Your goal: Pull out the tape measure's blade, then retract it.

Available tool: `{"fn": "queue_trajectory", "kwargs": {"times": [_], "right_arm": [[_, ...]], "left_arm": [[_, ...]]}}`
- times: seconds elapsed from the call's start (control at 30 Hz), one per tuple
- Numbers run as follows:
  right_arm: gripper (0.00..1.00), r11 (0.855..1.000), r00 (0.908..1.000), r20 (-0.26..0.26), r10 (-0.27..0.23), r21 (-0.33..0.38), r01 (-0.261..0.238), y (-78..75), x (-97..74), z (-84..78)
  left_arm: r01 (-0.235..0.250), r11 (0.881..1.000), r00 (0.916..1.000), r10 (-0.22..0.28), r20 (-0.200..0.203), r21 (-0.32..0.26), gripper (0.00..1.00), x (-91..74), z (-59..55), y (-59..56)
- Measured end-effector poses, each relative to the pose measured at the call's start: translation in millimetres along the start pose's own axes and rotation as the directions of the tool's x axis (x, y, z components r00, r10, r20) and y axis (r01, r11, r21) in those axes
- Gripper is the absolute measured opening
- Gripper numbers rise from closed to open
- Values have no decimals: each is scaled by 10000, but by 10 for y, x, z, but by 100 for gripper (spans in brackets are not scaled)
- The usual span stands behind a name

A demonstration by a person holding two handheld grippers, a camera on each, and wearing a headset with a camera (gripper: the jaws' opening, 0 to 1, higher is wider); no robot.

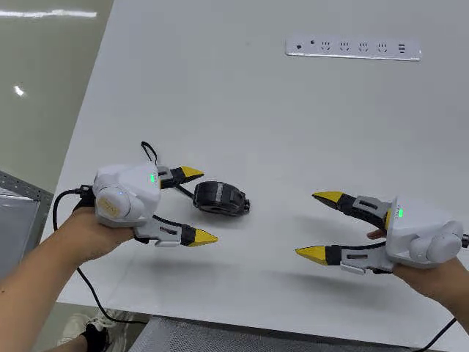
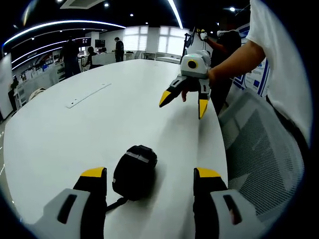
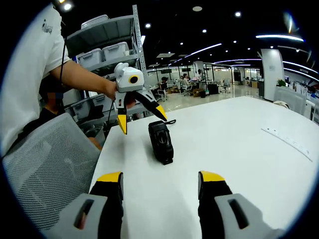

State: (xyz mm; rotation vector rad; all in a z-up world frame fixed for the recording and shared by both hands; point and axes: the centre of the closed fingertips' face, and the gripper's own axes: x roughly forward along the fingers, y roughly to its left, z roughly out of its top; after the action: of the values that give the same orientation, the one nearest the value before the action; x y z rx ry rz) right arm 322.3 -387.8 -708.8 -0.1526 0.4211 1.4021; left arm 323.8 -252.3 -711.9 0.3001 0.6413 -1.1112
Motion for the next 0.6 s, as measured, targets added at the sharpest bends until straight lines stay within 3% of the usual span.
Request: {"fn": "queue_trajectory", "kwargs": {"times": [0.6], "right_arm": [[59,9994,9996,48,262,224,-264,-70,255,-48]], "left_arm": [[183,9998,9989,-186,-424,-88,60,185,-180,137]]}}
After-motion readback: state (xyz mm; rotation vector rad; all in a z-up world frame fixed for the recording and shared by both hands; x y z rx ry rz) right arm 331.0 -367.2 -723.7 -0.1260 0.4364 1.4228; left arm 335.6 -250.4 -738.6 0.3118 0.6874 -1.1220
